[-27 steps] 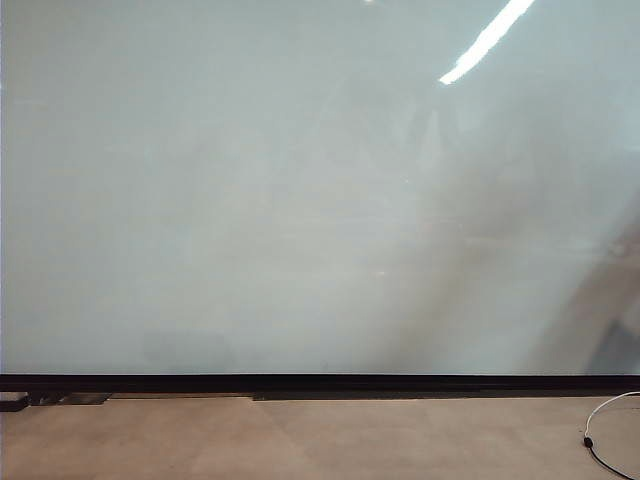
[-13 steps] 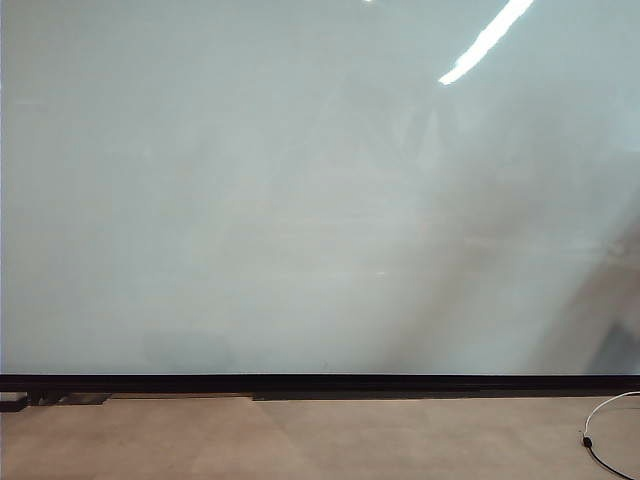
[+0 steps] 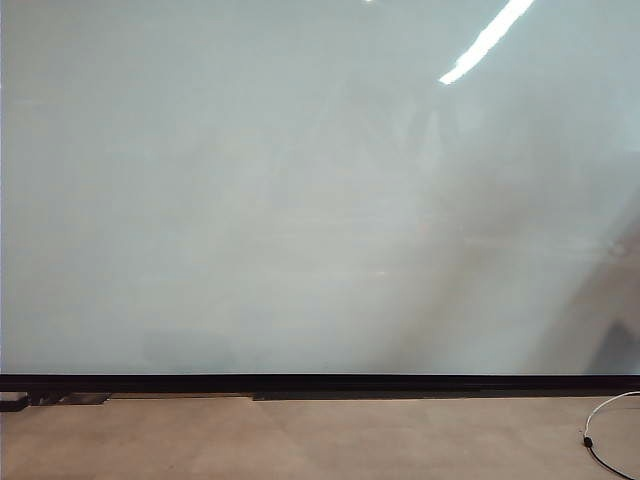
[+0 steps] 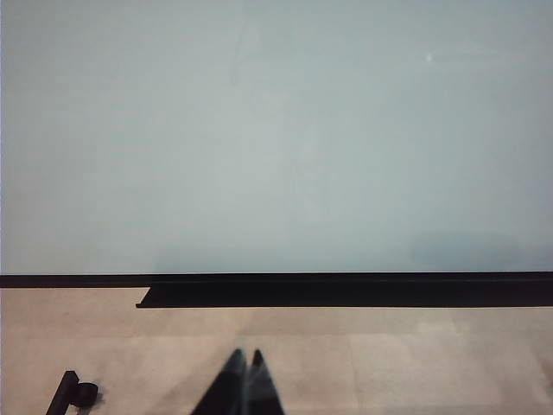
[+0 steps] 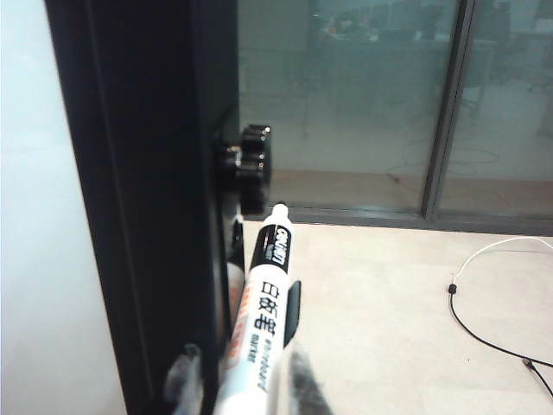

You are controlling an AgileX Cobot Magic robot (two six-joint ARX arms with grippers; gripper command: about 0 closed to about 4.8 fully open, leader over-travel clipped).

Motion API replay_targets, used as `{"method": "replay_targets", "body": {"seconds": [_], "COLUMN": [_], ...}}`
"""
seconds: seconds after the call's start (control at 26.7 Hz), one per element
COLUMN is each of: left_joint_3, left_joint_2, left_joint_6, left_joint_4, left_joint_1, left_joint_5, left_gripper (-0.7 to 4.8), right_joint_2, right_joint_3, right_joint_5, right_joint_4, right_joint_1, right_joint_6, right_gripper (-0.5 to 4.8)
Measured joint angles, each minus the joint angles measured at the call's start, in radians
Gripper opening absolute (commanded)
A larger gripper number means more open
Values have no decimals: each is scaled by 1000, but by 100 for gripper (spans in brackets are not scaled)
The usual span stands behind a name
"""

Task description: Pick up the pen on the shelf to the right of the whiteboard and draw a triangle.

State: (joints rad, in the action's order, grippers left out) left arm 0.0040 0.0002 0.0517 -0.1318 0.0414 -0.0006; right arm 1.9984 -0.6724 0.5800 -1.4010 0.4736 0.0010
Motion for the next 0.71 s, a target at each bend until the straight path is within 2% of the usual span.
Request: {"method": "replay_targets", "body": {"seconds": [0.15,0.19,0.56,0.6,0.64,0.71], "left_joint_3": [0,0,0,0,0,0], "left_joint_2": [0,0,0,0,0,0], "left_joint_6": [0,0,0,0,0,0], "left_joint_4": [0,0,0,0,0,0], "left_joint_1": [0,0,0,0,0,0], "left_joint_5": [0,0,0,0,0,0], "left_gripper": [-5,-5,-5,-5,-5,-5], "right_joint_2": [0,0,0,0,0,0], "right_joint_3": [0,0,0,0,0,0], "right_joint_5": [0,0,18,18,18,14], "right_joint_4": [0,0,0,0,0,-2], "right_joint_1": [0,0,-2,-2,-2,0], "right_joint_6": [0,0,-2,-2,-2,-3], "right_gripper": [133,105,101,89,46,43]}}
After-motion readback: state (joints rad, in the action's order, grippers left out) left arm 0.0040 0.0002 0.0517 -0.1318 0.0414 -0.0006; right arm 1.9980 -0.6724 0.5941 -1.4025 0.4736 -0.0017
